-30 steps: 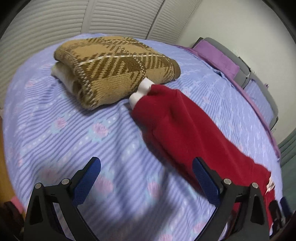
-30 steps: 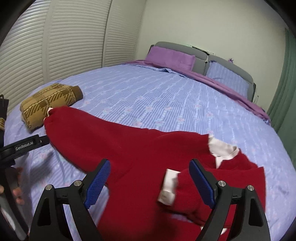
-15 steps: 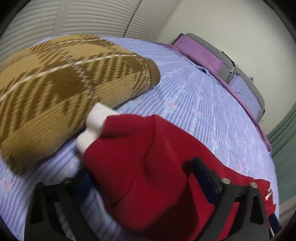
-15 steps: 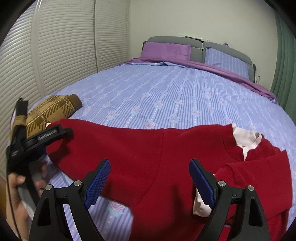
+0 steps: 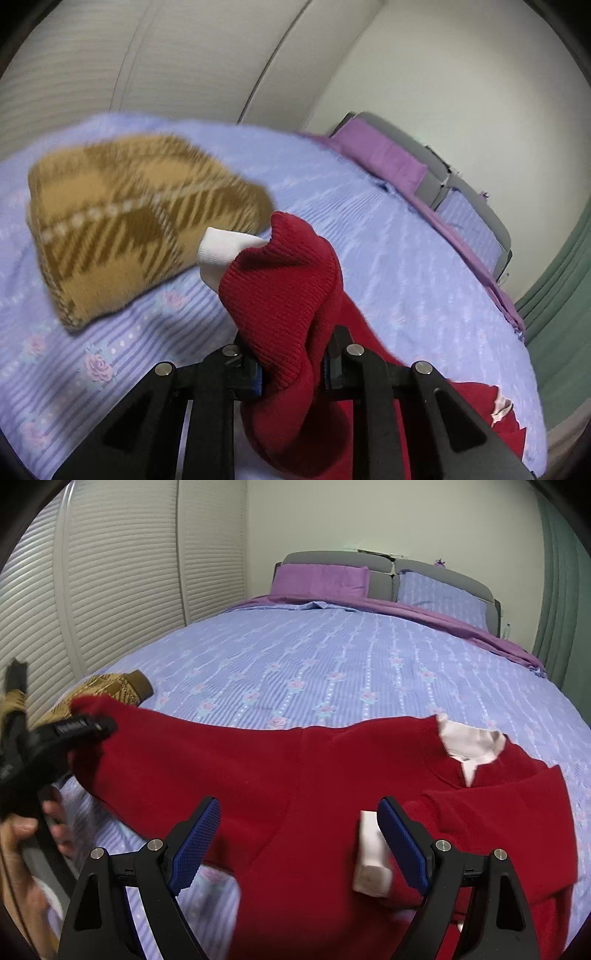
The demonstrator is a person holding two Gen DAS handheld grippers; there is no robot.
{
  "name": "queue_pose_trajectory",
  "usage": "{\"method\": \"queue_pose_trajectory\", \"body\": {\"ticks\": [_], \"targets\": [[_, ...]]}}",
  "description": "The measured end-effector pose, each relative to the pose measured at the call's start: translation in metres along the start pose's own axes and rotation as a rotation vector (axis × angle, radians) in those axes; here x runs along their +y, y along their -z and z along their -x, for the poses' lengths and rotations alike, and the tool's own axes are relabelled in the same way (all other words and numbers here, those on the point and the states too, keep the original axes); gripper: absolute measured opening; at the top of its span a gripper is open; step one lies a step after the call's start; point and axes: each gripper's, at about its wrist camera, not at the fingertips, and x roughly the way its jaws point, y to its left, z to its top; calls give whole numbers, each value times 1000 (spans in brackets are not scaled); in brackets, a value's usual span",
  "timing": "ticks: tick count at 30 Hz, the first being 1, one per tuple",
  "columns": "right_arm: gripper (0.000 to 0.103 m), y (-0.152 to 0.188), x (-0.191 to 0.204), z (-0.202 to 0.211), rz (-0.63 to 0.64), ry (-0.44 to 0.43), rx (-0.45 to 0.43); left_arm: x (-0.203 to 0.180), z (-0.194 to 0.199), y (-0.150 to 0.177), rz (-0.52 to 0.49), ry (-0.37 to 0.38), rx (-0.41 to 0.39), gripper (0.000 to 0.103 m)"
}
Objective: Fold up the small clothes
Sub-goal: 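Grasp the other sweatshirt cuff with the left tool, then fold the held sleeve across the body with the left tool and release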
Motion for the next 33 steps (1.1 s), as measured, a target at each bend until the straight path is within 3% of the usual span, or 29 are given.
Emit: {"method": "queue_pose_trajectory", "body": {"ticks": [8,14,19,24,29,33], "targets": [[87,8,-86,42,-161,48,-39,-113,56,-1,-203,34,-83,21],[87,29,-186,81,-297,155,-45,-216,74,45,-348,87,-63,21],[87,57,-252,107,-366,214,-33,-278,72,96,-416,106,-9,21],[87,82,-298,117,-416,257,-3,-313,52,150,-535,7,-6,22],[87,104,-327,116,-450,292,31,-319,29,192,-573,-52,41,24],[87,114,-333,110,-436,310,57,-330,12,221,-641,-61,94,36]]}}
